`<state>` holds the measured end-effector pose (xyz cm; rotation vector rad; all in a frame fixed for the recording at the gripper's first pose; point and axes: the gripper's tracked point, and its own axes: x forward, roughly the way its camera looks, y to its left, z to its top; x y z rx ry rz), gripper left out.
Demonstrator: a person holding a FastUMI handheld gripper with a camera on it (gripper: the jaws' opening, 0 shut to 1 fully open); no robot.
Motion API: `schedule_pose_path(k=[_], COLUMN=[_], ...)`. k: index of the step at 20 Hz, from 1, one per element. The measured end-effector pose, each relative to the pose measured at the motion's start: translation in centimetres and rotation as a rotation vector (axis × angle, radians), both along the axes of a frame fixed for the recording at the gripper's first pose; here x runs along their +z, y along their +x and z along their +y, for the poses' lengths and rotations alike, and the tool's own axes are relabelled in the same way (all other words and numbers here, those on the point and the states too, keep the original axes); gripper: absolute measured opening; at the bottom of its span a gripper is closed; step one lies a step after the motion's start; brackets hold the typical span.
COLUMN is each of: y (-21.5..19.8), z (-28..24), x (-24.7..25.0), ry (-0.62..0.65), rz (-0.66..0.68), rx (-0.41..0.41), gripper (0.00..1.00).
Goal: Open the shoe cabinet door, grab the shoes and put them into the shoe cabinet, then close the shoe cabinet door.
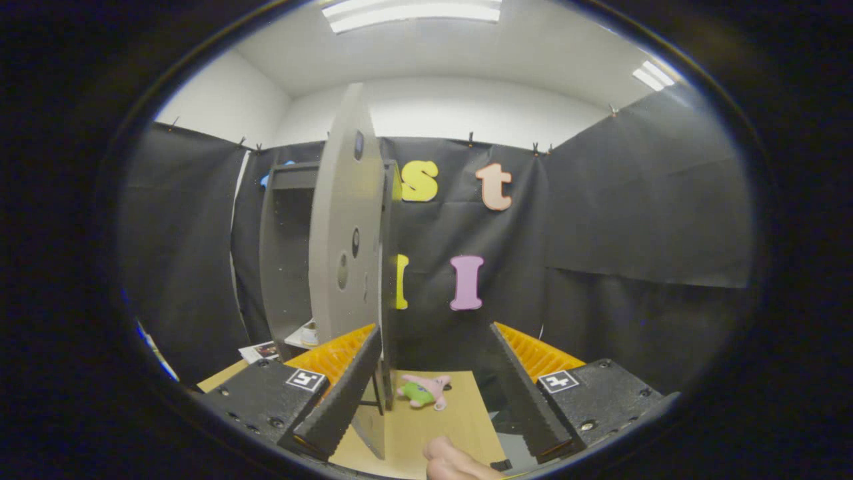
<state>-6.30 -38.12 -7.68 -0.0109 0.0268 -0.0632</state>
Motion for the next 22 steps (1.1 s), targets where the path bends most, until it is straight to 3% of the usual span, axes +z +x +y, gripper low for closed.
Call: schedule_pose_path(k=[7,10,14,22], y=[6.5,7.1,6.8,7.4], z=[-1.2,1.9,4.1,14.0], x=[-7.5,-8.7,-8.6,-9.4], ry=[0.066,0.071,0.010,0.032], rz=[0.146,0.165,0.137,0.201], rx=[0.085,0.175,0.154,0.240], gripper=[0.99,0.98,0.94,0.93])
